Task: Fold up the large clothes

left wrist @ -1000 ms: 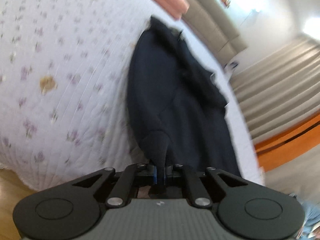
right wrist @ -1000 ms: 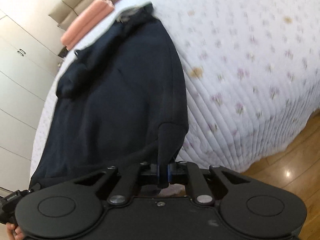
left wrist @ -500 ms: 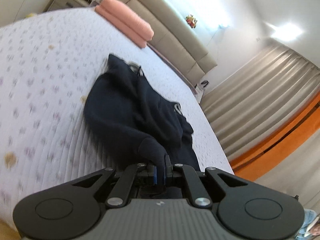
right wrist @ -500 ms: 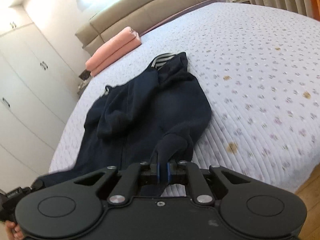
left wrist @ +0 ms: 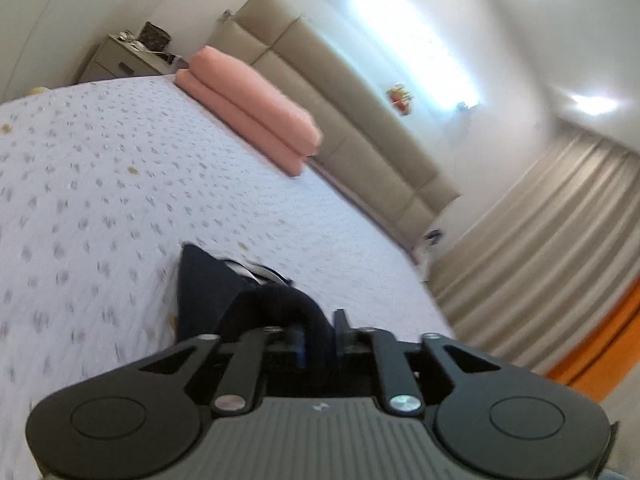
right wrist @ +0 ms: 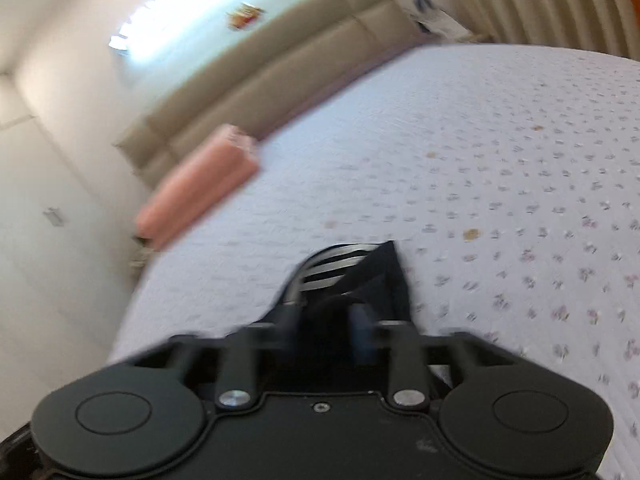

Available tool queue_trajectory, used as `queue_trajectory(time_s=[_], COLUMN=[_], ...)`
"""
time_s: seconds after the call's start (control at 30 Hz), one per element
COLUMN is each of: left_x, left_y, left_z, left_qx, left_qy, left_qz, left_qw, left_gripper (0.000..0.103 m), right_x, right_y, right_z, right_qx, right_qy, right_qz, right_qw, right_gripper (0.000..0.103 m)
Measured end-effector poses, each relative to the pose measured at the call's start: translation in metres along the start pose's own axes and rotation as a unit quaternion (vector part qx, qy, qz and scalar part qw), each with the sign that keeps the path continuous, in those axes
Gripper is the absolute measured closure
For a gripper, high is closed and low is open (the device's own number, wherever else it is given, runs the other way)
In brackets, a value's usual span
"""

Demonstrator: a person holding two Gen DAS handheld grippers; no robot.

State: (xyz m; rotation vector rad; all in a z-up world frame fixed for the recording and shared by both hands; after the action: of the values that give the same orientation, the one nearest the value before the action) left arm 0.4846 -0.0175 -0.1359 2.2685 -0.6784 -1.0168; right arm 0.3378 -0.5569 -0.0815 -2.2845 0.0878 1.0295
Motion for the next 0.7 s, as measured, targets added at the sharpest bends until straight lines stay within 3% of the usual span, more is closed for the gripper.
queue_trajectory(time_s=[0.03,0.1,0.13,0.27,0.4,0.47,0.63,0.7], left_x=[0.004,0.001,-0.001,0.012,0.041,0.052,0.077,0.083], left_y=[-0.002,-0.007,-0.009,-0.021,-0.018,-0.015,-0.020,-0.022], left_z=[-0.008,-0.012,-0.014,-0.021,-0.022,-0.025,-0.036,-0.040], left_qx=[-0.007,-0.014,-0.015,0.002,0.060,0.069,0.034,0.023], left_qy=[0.003,0.013,0.009,-0.071,-0.140,-0.151,-0.161,-0.156], left_qz=[-0.015,-0.032,-0.041,-0.093,-0.159,-0.170,-0.182,-0.205], left_qw=[0.9999,0.9993,0.9990,0.9931,0.9755,0.9714,0.9695,0.9660], left_gripper=[0.050,0.027,0.024,0.030,0.034,0.034,0.033,0.033], right_x=[0.001,0.002,0.006,0.032,0.063,0.079,0.114,0.120], right_y=[0.000,0.000,-0.001,-0.010,-0.012,-0.006,0.008,0.009], right_z=[-0.001,0.002,0.003,-0.002,-0.012,-0.020,-0.041,-0.043], right_qx=[-0.005,-0.030,-0.045,-0.130,-0.176,-0.165,-0.133,-0.138], right_qy=[0.004,-0.009,-0.023,-0.078,-0.116,-0.134,-0.166,-0.178], right_qz=[0.000,0.011,0.025,0.095,0.113,0.109,0.085,0.084], right_qw=[1.000,0.999,0.998,0.984,0.971,0.971,0.973,0.971], right_gripper=[0.025,0.025,0.025,0.025,0.026,0.026,0.026,0.036])
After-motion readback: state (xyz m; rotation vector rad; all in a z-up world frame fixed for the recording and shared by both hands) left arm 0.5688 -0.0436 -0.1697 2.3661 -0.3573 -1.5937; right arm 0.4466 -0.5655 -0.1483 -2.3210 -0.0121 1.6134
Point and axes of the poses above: each gripper's, at about its wrist camera, not at the fingertips, and x roughly the way its jaws point, y to its right, z to its underside, the point moved 2 cm from there along x, roughly the way its jaws point, and after that the axes turned 14 degrees about -y, right-handed, at the moved point
